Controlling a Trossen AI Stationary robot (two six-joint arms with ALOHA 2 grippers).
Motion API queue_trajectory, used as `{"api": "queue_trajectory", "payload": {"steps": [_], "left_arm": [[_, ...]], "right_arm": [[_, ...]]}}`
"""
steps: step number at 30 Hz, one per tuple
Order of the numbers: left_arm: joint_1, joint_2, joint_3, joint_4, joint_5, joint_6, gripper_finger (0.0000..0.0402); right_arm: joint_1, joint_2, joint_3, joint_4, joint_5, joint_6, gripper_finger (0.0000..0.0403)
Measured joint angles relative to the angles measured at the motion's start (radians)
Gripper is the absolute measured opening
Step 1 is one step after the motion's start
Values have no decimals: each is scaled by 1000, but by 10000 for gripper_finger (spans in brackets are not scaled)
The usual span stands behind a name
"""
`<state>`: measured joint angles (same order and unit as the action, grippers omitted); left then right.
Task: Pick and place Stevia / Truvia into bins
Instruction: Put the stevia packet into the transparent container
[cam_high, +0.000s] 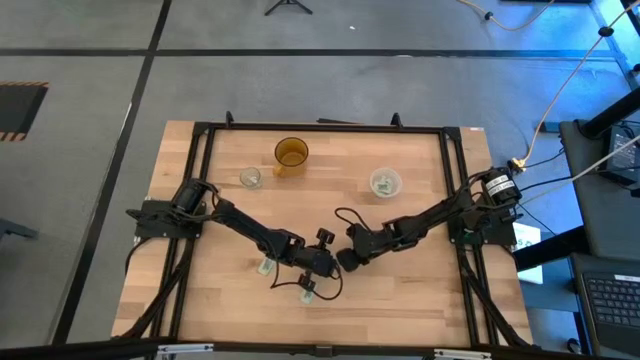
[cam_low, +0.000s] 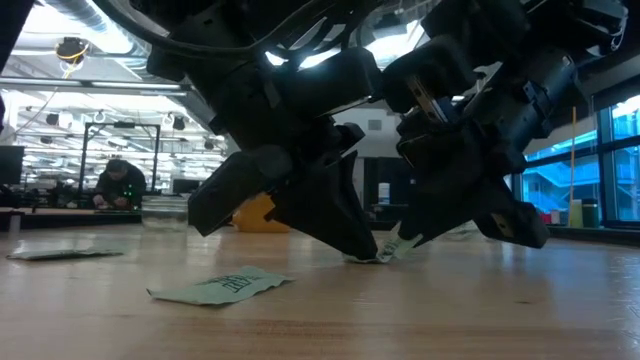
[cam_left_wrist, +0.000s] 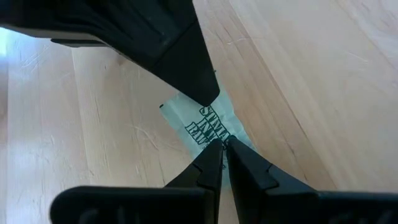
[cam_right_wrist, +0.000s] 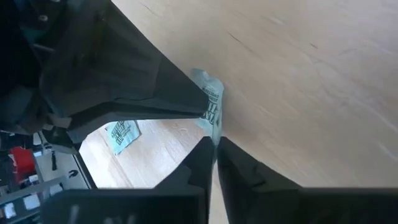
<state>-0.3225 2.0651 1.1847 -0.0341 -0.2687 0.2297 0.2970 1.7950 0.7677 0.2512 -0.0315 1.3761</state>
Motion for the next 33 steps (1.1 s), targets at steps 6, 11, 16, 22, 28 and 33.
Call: {"api": "queue_trajectory", "payload": {"steps": [6, 11, 16, 22, 28, 33], "left_arm": [[0, -12, 0, -18, -23, 41, 36], [17, -78, -8, -76, -106, 53, 76], [39, -186, -3, -139, -135, 8, 114], [53, -327, -2, -220, -128, -99, 127], [44, -417, -1, -222, -42, -166, 119], [37, -435, -1, -219, -38, -168, 114]], "right_arm": [[0, 0, 0, -1, 5, -44, 6], [-7, -1, 2, -2, 2, -55, 4], [-30, -13, 2, -3, -6, -99, 2], [-100, -114, 1, -61, -78, -213, 2], [-205, -376, 2, -322, -39, -336, 1], [-301, -600, 1, -609, 78, -362, 1]]}}
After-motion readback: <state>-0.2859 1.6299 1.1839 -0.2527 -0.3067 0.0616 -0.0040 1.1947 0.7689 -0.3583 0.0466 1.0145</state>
